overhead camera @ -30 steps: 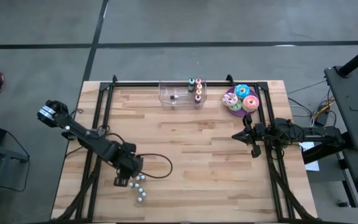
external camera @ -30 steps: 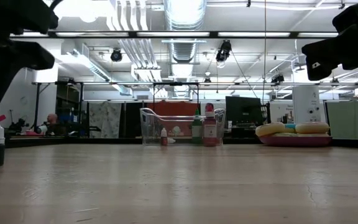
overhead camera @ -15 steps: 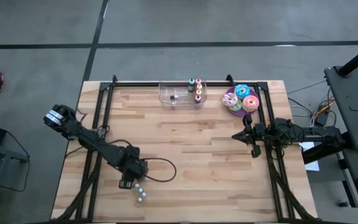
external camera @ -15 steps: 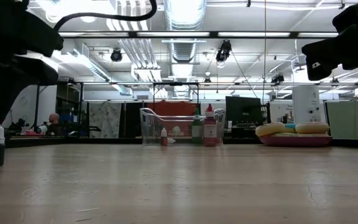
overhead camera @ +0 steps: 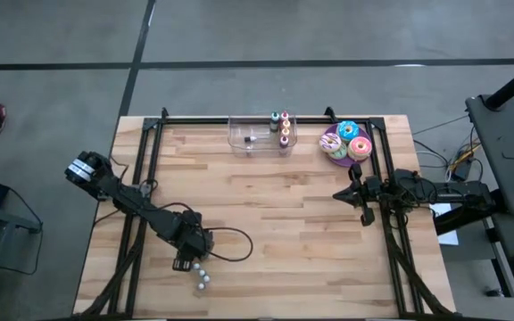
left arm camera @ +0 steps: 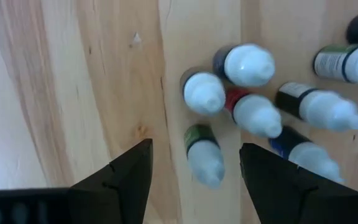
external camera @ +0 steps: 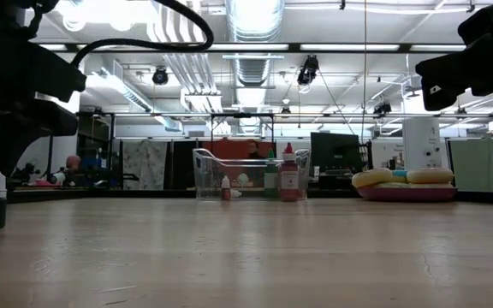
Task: Pick & Place food coloring
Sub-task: Put the top small green coloring bottle into the transparent bin
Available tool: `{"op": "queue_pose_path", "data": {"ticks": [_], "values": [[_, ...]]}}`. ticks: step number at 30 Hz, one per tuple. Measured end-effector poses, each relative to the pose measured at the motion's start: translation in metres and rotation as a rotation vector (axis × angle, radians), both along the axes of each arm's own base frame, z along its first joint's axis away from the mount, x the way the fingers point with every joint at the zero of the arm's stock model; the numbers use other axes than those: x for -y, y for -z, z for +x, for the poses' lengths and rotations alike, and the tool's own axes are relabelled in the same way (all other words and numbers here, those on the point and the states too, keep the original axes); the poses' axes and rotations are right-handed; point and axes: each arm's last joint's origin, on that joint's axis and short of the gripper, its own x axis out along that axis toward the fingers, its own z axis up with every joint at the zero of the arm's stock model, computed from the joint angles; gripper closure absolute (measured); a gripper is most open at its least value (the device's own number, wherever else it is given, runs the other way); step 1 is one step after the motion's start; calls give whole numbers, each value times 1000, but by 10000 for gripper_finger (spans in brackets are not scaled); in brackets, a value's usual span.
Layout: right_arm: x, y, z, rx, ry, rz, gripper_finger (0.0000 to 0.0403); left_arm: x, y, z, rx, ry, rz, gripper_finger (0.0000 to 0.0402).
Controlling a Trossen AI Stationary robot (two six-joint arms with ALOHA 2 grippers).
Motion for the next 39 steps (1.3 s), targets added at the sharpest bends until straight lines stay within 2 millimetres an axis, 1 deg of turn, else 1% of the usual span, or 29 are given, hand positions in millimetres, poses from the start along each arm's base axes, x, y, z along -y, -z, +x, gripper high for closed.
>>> {"op": "queue_pose_path", "data": {"ticks": [8, 15, 18, 34, 39], "values": [[0, 0, 0, 0, 0, 0, 394, -1, 2, -1, -10, -27, 1, 198], [0, 0, 0, 0, 1, 0, 394, -1, 5, -3, -26, -41, -6, 236], [0, 0, 0, 0, 0, 0, 394, -1, 6, -3, -24, -50, -10, 246], [0, 0, 0, 0, 1, 0, 394, -2, 5, -1, -5, -57, -9, 249], [0, 0, 0, 0, 0, 0, 394, -2, 5, -1, -6, -57, -11, 273]]}}
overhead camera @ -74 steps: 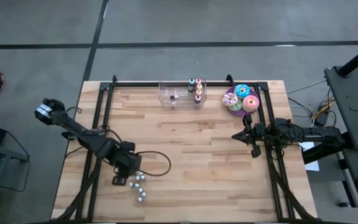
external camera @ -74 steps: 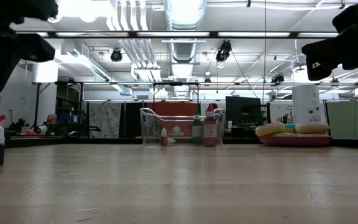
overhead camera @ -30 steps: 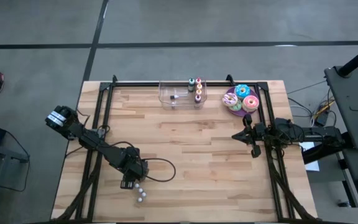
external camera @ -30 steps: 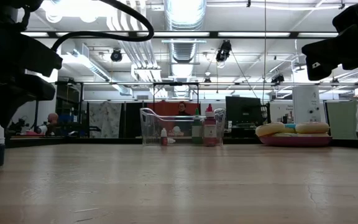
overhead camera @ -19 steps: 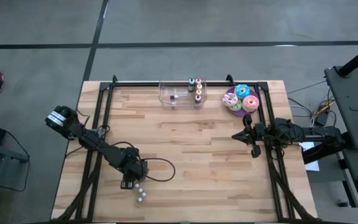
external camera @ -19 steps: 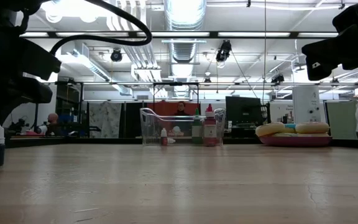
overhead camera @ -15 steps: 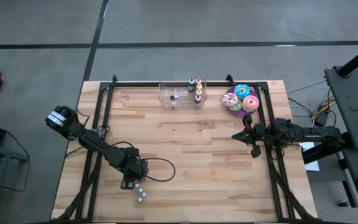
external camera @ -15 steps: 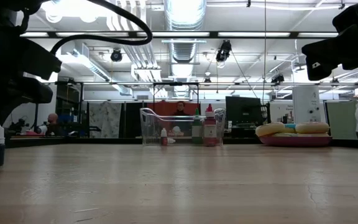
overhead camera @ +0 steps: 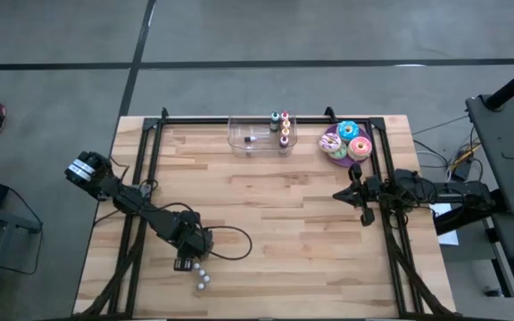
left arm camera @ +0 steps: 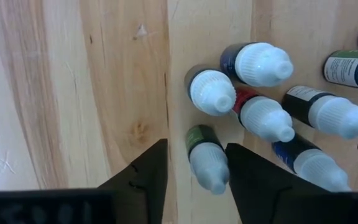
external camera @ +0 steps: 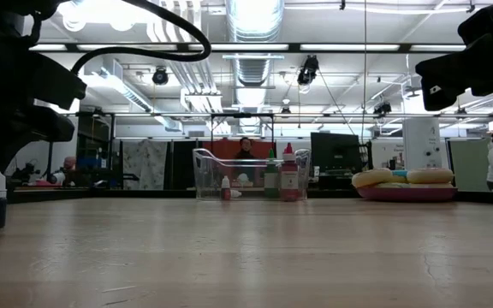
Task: Pick & Place food coloring
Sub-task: Put the top small green coloring bottle into the transparent bin
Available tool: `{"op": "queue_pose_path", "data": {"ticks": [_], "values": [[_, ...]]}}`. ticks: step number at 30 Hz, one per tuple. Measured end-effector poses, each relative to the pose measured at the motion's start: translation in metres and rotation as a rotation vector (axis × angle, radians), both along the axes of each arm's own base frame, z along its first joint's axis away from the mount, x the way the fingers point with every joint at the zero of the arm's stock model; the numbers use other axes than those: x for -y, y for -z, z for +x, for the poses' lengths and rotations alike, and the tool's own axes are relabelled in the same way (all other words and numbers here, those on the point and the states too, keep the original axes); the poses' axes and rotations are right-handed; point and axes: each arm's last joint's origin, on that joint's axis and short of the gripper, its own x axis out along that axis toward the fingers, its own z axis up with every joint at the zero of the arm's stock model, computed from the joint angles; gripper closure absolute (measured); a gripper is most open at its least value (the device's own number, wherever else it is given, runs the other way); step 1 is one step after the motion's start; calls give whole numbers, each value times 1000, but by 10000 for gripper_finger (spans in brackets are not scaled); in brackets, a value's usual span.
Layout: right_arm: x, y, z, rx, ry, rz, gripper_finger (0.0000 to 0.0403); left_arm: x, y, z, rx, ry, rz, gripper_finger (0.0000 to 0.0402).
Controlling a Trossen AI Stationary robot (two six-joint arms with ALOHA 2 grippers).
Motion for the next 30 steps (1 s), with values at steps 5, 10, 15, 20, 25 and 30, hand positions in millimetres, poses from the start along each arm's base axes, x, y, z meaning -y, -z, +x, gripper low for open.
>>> {"op": "queue_pose_path", "data": {"ticks": [5, 10, 15, 20, 25, 30], "values": [[0, 0, 0, 0, 0, 0, 394, 0, 0, 0, -1, -6, -2, 313], [0, 0, 0, 0, 0, 0, 394, 0, 0, 0, -5, -10, -10, 345], [0, 0, 0, 0, 0, 0, 394, 0, 0, 0, -12, -21, -24, 356], [0, 0, 0, 0, 0, 0, 394, 0, -7, -2, -7, -36, -54, 355], [0, 0, 0, 0, 0, 0, 394, -6, -23, -6, 1, -55, -60, 356], [0, 0, 0, 0, 0, 0, 394, -15, -46, -8, 15, -83, -57, 356]]}}
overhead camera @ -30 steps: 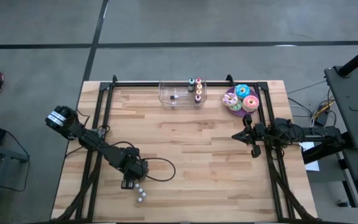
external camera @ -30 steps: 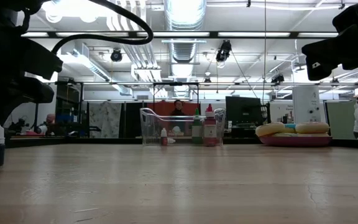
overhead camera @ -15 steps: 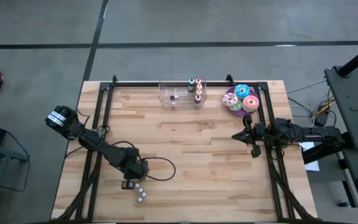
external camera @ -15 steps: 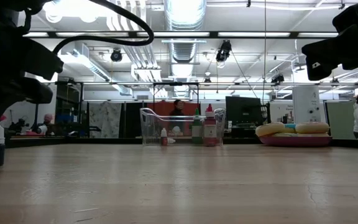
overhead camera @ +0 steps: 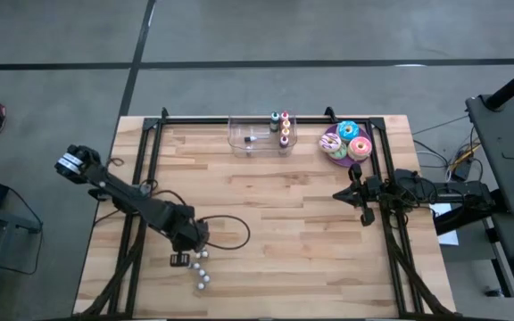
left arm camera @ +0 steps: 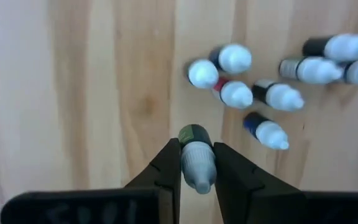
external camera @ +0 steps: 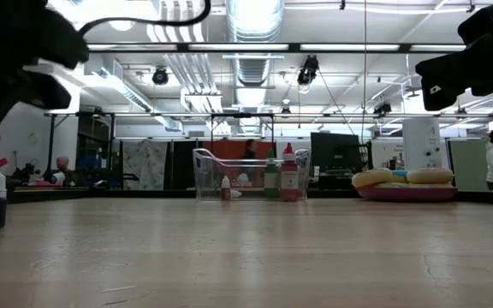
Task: Pick & Place food coloring
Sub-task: Put the top small green coloring bottle into the transparent bin
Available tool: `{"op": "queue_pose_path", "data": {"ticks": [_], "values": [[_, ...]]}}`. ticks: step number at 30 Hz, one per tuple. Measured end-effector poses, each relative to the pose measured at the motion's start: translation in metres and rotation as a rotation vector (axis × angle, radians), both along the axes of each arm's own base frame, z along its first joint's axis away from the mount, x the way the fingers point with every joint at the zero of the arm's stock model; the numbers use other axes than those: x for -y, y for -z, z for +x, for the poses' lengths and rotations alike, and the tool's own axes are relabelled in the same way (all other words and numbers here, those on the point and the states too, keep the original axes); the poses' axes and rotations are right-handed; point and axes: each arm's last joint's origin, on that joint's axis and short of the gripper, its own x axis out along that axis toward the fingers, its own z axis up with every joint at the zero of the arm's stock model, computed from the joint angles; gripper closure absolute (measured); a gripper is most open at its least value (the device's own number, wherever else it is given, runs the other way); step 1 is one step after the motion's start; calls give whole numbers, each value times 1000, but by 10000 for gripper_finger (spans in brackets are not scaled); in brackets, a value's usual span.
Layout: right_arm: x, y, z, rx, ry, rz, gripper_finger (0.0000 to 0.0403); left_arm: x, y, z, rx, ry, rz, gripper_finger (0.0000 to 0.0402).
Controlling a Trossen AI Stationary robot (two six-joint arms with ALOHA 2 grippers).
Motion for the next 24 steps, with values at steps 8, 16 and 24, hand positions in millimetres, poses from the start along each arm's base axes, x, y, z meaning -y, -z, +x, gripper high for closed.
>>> {"op": "queue_pose_path", "data": {"ticks": [8, 16, 24], "values": [[0, 0, 0, 0, 1, 0, 394, -23, -39, 10, 149, -91, 33, 357], [0, 0, 0, 0, 0, 0, 394, -56, -76, 35, 281, -157, 82, 357], [0, 0, 0, 0, 1, 0, 394, -93, -104, 63, 342, -144, 149, 357]]}}
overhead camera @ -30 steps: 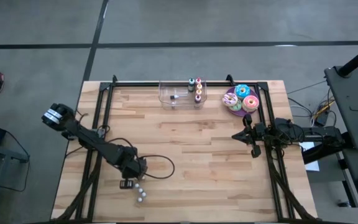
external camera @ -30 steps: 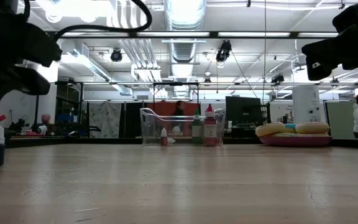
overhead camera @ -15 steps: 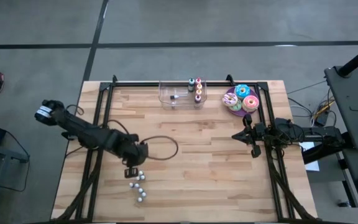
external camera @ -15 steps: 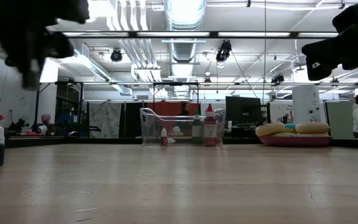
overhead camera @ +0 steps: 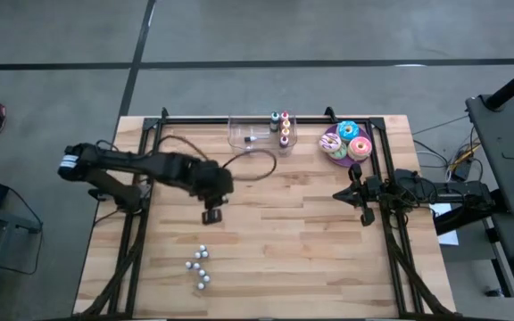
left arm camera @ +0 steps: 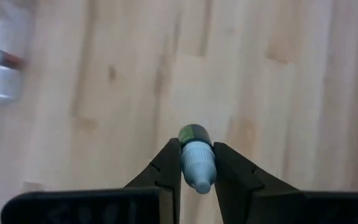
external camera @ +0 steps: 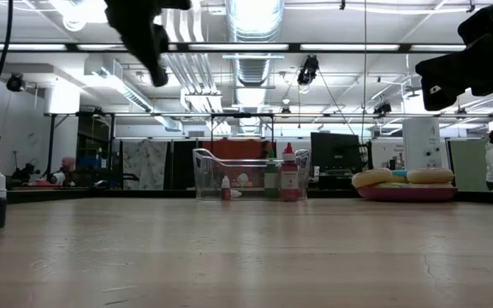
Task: Pick & Place food coloring
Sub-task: Put the top small green coloring bottle into the transparent bin
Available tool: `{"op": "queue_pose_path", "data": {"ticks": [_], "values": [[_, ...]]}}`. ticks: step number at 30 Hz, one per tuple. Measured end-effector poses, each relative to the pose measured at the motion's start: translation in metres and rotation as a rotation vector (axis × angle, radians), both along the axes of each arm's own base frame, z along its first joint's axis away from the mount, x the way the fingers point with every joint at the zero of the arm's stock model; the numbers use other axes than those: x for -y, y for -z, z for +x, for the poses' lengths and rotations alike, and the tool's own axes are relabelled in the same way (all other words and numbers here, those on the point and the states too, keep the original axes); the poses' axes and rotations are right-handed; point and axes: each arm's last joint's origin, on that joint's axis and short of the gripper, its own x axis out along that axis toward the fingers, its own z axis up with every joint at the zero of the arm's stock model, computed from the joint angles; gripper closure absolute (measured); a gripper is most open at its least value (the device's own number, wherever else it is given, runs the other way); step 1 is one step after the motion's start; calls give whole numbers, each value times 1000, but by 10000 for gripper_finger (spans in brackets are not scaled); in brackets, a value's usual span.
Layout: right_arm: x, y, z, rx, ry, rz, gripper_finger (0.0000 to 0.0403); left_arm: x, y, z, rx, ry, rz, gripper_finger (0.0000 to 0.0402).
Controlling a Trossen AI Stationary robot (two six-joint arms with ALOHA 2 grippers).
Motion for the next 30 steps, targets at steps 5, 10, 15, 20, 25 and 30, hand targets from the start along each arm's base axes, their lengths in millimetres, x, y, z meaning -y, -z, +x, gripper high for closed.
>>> {"op": "queue_pose_path", "data": {"ticks": [5, 10, 15, 20, 25, 30], "values": [[0, 0, 0, 0, 0, 0, 394, -28, -13, 16, 22, -29, 41, 357], [0, 0, 0, 0, -1, 0, 394, -53, -20, 31, -5, -53, 73, 357], [0, 0, 0, 0, 0, 0, 394, -74, -24, 46, -26, -56, 101, 357], [0, 0, 0, 0, -1, 0, 394, -97, -26, 57, -30, -61, 127, 354], [0, 0, 0, 0, 0, 0, 394, -123, -22, 64, -59, -99, 136, 353], [0, 0, 0, 0, -1, 0, 394, -147, -20, 65, -83, -146, 133, 352]]}}
